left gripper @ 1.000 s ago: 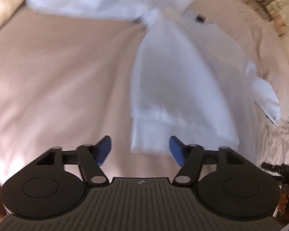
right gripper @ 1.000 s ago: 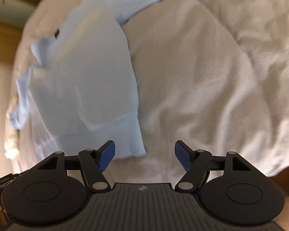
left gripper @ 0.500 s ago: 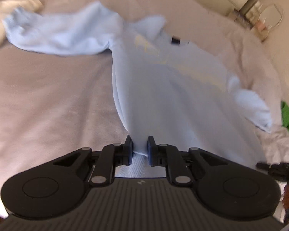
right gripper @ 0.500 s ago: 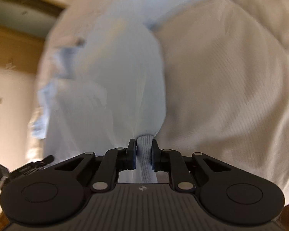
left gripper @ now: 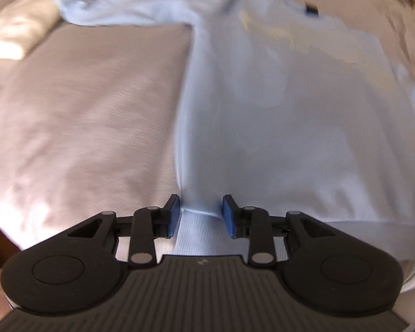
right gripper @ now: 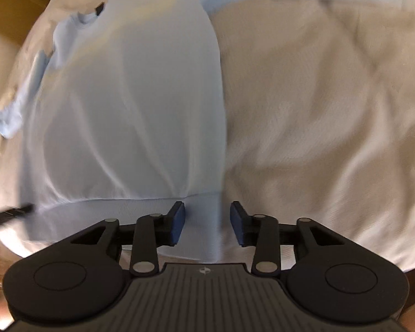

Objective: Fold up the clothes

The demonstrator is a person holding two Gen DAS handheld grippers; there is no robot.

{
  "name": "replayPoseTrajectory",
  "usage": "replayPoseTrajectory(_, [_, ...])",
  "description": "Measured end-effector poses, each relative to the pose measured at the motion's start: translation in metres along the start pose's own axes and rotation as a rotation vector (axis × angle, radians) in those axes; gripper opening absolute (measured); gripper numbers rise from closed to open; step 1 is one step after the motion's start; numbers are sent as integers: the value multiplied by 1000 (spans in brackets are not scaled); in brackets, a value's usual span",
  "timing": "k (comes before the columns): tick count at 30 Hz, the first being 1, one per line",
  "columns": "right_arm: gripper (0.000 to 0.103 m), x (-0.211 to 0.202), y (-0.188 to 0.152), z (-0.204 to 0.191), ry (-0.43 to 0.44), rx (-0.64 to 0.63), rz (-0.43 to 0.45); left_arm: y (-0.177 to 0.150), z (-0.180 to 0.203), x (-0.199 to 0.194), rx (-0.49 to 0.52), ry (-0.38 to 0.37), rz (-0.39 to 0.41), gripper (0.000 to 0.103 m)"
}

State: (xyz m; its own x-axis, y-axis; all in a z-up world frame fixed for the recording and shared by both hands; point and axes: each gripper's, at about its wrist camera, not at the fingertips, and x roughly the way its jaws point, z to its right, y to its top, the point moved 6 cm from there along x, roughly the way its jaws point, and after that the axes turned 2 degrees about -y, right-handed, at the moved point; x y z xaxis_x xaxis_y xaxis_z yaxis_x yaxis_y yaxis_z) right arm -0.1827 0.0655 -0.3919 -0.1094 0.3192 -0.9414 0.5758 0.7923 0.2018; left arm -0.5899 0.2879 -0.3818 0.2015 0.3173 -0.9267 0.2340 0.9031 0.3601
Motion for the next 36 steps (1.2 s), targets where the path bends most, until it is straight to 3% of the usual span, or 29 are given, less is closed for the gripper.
replayPoseTrajectory(3, [40, -20, 15, -8, -65, -119, 128, 0, 8, -20, -15, -47, 38, 28])
replayPoseTrajectory(6, [40, -17, 27, -31, -37, -224, 220, -11, 29, 2, 49, -59, -30, 28])
replayPoseTrajectory(8, [39, 0, 27, -51, -16, -258, 172, -26, 32, 24, 39, -51, -109, 29])
replayPoseTrajectory(9, [39, 18, 23, -53, -37, -259, 98, -27, 30, 23, 27, -52, -118, 29])
replayPoseTrajectory(12, [38, 38, 22, -52, -94, -223, -6, -25, 20, 10, 1, -62, -132, 28])
replayPoseTrajectory(17, [41, 7, 58, -66, -77, -157, 58, 28, -32, -17, -69, -54, -31, 28])
replayPoseTrajectory(20, [46, 15, 96, -99, -64, -131, 142, 67, -66, 7, -138, -32, -16, 29])
replayPoseTrajectory(22, [46, 36, 117, -124, -36, -78, 153, 91, -88, 27, -185, -17, -16, 29])
replayPoseTrajectory(24, [47, 60, 128, -146, 7, -9, 144, 110, -102, 51, -199, 15, -56, 29])
replayPoseTrajectory(28, [49, 98, 123, -182, -81, 34, 30, 129, -123, 61, -232, 13, -103, 29])
replayPoseTrajectory(29, [49, 103, 121, -191, -105, 36, 19, 141, -134, 59, -249, 9, -81, 29])
replayPoseTrajectory(31, [49, 95, 128, -213, -116, -16, 85, 165, -157, 59, -286, 11, -41, 32])
replayPoseTrajectory(33, [49, 93, 140, -235, -104, -75, 123, 190, -182, 65, -320, 33, 1, 44])
replayPoseTrajectory(36, [49, 106, 152, -259, 1, -48, 105, 220, -215, 72, -348, 105, 61, 48])
